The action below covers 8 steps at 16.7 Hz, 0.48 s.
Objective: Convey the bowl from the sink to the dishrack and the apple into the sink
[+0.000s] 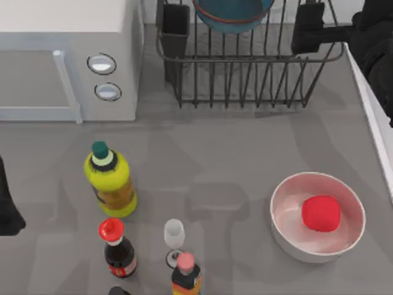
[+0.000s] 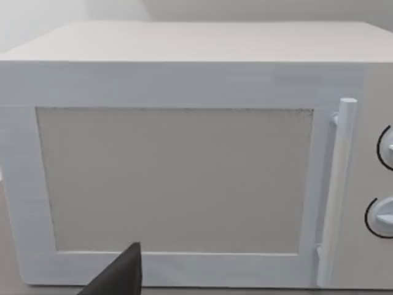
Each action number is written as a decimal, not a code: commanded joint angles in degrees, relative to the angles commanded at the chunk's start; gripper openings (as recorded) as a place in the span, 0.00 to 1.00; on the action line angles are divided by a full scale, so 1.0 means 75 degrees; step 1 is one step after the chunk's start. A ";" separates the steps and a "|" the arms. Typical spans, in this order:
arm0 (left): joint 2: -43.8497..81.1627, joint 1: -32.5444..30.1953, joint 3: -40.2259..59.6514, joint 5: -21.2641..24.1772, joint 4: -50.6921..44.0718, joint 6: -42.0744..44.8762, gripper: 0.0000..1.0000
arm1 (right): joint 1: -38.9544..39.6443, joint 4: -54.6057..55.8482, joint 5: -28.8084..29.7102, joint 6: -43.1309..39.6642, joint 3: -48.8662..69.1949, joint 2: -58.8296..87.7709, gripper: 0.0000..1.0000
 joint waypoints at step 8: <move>0.0000 0.0000 0.0000 0.0000 0.0000 0.0000 1.00 | -0.1997 -0.1879 -0.2042 -0.0273 -0.4020 -0.7286 1.00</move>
